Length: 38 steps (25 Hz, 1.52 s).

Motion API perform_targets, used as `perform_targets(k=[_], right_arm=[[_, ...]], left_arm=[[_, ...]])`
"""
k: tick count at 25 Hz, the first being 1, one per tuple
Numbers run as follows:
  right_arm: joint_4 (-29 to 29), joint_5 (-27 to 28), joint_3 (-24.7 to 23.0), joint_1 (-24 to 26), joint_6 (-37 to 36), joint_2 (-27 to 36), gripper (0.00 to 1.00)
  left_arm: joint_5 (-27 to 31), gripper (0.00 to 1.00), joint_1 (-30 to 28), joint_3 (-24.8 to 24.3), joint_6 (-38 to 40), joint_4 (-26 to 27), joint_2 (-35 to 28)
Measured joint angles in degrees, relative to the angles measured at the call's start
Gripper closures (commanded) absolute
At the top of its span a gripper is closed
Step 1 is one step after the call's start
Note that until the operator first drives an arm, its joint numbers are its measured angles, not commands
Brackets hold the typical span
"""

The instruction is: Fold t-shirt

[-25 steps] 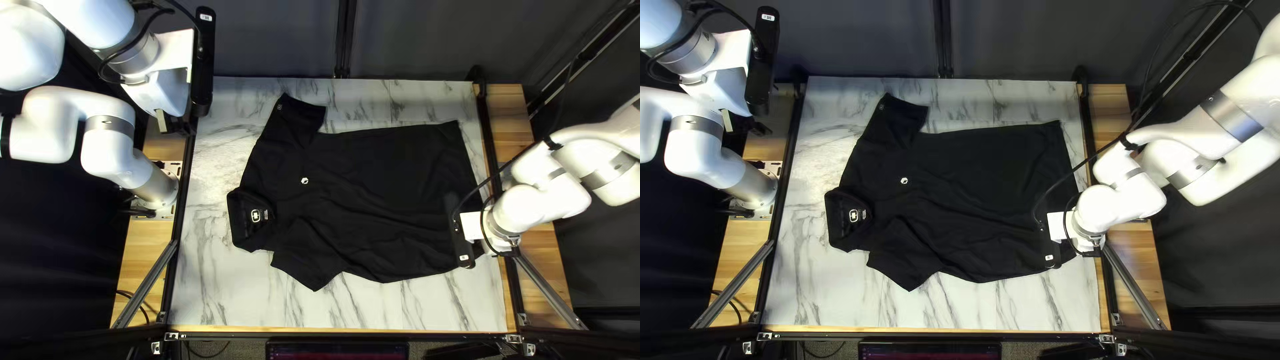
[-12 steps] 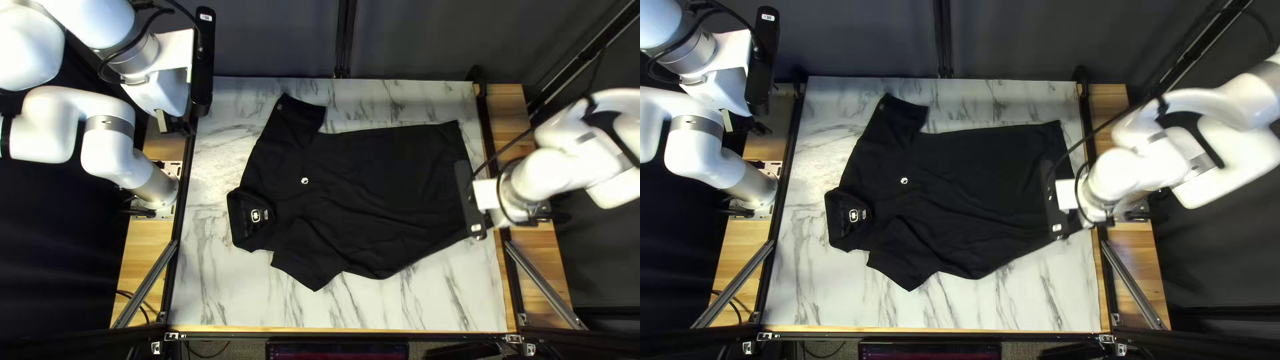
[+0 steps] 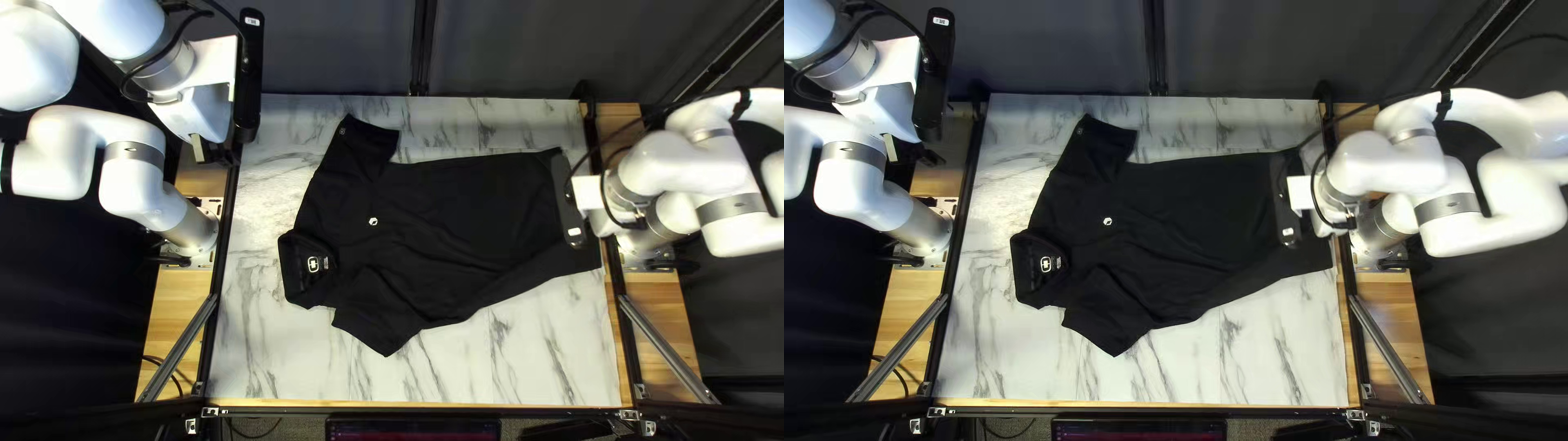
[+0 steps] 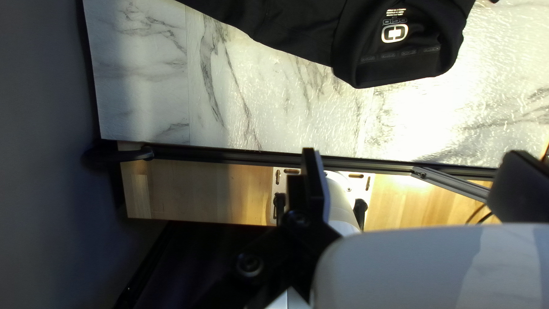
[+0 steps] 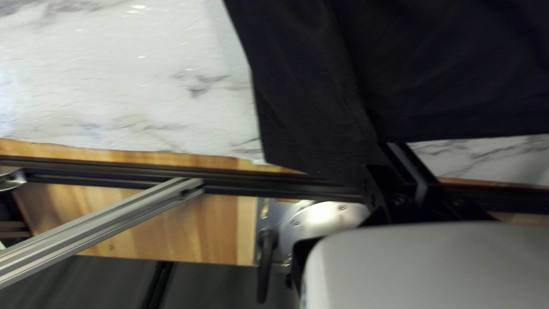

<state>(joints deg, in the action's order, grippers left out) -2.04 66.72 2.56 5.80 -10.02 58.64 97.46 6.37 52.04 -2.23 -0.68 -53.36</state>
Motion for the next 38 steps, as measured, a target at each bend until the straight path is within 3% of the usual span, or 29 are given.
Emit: perform_targets(k=[5, 7, 8, 12, 19, 27, 31, 38], right_arm=[[-0.7, -4.1, -2.7, -1.2, 1.3, -2.2, 1.0], [-0.6, -5.7, -2.5, -3.0, 2.8, -4.3, 0.59], [-0.3, -6.5, -2.2, -3.7, 3.5, -5.6, 0.0], [1.9, -7.8, -0.4, -4.7, 5.1, -9.1, 0.0], [5.6, -1.7, 3.8, -3.6, 2.4, -7.0, 0.0], [6.5, 3.2, 12.9, -11.1, 3.7, -9.7, 0.0], [7.0, 9.6, 16.7, -12.2, 3.1, -6.2, 0.0], [6.7, 23.4, 25.2, -9.8, -0.7, 3.1, 0.0]], left_arm=[[0.0, 0.0, 0.0, 0.0, 0.0, 0.0, 0.0], [0.0, 0.0, 0.0, 0.0, 0.0, 0.0, 0.0], [0.0, 0.0, 0.0, 0.0, 0.0, 0.0, 0.0], [0.0, 0.0, 0.0, 0.0, 0.0, 0.0, 0.0], [0.0, 0.0, 0.0, 0.0, 0.0, 0.0, 0.0], [0.0, 0.0, 0.0, 0.0, 0.0, 0.0, 0.0], [0.0, 0.0, 0.0, 0.0, 0.0, 0.0, 0.0], [0.0, 0.0, 0.0, 0.0, 0.0, 0.0, 0.0]])
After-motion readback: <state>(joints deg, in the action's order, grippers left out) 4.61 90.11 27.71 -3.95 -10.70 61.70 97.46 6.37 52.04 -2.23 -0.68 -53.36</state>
